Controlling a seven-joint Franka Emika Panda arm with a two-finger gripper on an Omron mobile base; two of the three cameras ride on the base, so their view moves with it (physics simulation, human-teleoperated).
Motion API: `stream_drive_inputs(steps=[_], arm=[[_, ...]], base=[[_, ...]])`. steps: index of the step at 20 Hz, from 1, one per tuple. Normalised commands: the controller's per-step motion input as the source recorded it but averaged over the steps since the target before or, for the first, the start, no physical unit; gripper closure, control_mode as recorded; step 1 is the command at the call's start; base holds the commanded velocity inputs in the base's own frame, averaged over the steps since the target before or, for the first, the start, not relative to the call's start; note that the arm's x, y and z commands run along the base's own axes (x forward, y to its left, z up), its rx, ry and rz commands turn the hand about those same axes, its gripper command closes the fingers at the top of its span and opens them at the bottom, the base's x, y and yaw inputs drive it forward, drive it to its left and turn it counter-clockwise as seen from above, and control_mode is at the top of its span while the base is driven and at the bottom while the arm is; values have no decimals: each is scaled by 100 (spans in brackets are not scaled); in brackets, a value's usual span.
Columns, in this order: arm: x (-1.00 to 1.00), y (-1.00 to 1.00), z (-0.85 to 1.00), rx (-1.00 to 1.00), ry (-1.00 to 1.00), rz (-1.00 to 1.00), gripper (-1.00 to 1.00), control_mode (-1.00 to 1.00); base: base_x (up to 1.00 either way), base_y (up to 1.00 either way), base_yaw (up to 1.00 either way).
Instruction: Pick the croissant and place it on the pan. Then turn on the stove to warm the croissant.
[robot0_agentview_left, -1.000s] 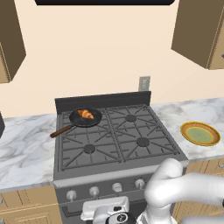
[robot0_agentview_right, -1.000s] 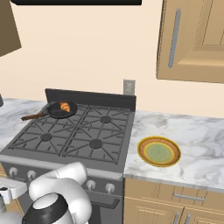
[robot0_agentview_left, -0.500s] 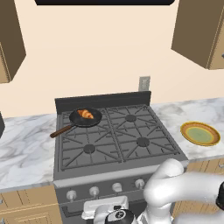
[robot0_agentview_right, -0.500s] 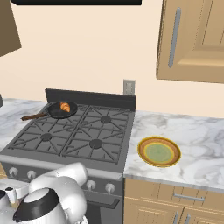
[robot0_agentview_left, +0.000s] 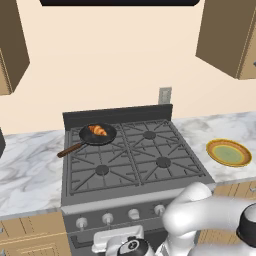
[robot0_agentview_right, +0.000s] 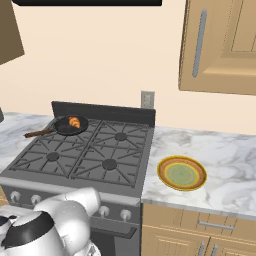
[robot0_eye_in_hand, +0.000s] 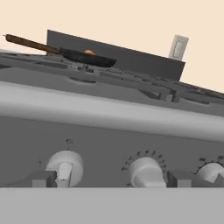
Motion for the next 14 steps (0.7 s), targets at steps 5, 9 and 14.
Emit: stream_drive_inputs(steps=[5, 9, 14], arm=[[0, 38, -10, 0, 0, 0, -100, -100], [2, 13, -11, 0, 0, 0, -100, -100], [1, 0, -12, 0, -1, 0, -100, -100]], base=[[0, 0, 0], [0, 0, 0], [0, 0, 0]])
